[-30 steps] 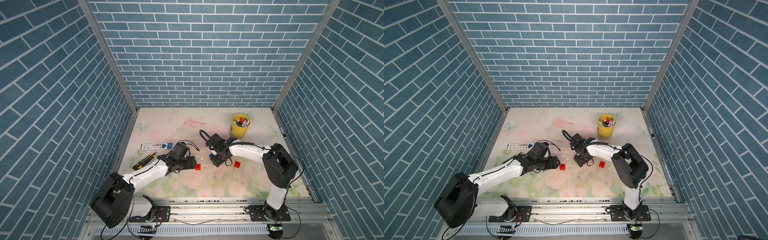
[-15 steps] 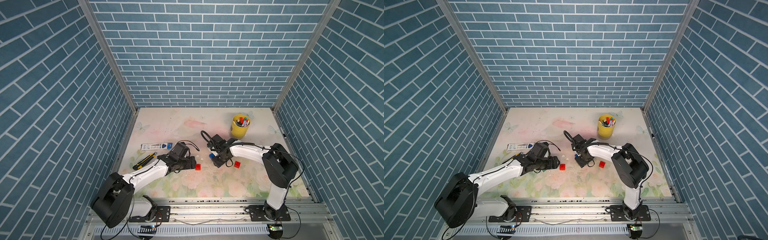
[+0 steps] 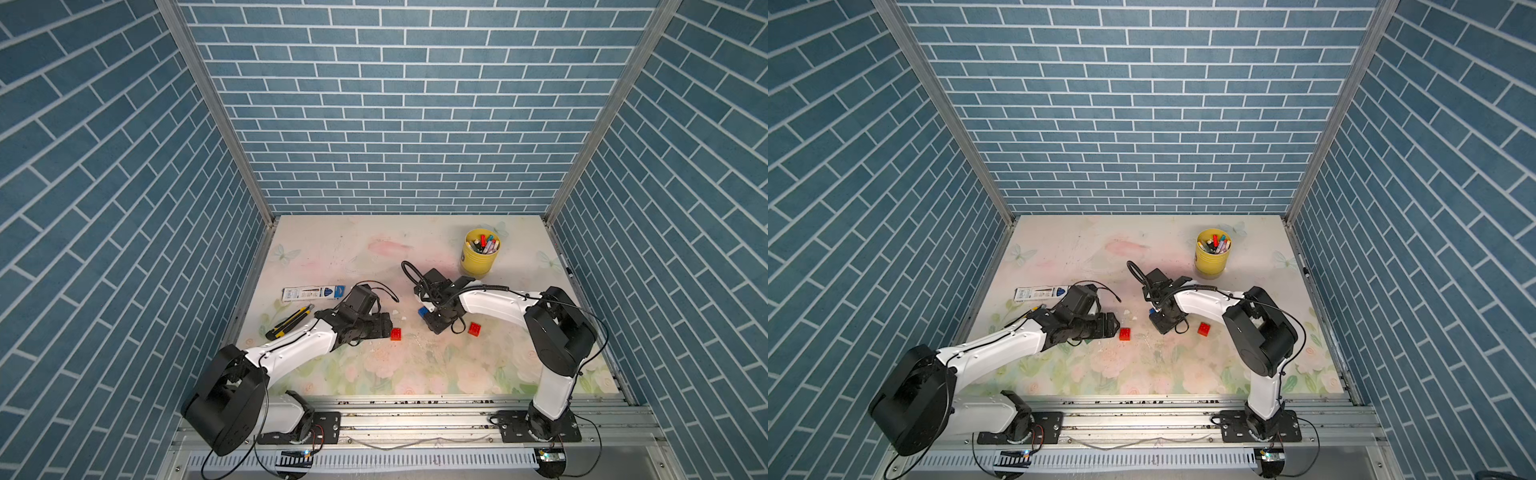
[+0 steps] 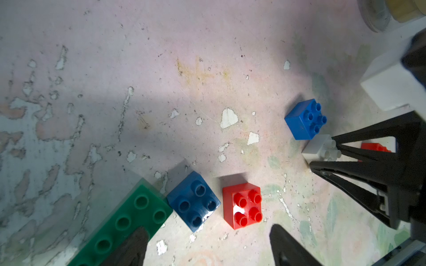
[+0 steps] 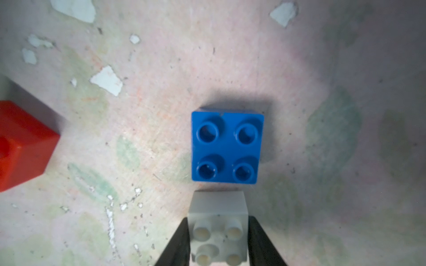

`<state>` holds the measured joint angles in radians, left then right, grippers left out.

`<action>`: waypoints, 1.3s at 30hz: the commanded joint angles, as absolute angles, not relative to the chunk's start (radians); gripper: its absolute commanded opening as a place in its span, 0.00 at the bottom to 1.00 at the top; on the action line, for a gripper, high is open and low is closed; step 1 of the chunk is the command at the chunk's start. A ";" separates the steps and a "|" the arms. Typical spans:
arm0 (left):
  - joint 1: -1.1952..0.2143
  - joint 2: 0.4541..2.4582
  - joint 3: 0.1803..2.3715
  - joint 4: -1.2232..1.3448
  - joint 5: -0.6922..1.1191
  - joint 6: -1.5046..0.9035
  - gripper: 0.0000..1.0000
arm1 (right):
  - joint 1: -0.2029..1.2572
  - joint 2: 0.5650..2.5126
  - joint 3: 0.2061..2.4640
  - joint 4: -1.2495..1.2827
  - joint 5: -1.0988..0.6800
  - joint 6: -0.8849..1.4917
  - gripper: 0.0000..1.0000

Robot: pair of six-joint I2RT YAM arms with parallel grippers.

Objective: Assemble the letter y with lego
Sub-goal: Pick up the lego brick from the lego brick, then assemble the lego brick with the lego brick.

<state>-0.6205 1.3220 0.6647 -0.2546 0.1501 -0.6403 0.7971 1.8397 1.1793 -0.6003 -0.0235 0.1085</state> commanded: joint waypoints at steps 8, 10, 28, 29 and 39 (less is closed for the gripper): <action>-0.626 1.335 0.652 -0.247 0.135 -0.638 0.85 | 0.793 1.807 1.201 -0.598 -0.007 0.127 0.41; -0.626 1.335 0.649 -0.245 0.134 -0.638 0.86 | 0.794 1.804 1.202 -0.594 -0.006 0.128 0.40; -0.626 1.336 0.644 -0.229 0.141 -0.638 0.86 | 0.771 1.799 1.308 -0.700 0.033 0.093 0.24; -0.627 1.338 0.644 -0.228 0.141 -0.638 0.85 | 0.770 1.808 1.319 -0.703 0.029 0.089 0.24; -0.632 1.279 0.632 -0.190 0.206 -0.618 0.86 | 0.770 1.870 1.361 -0.696 -0.029 0.077 0.24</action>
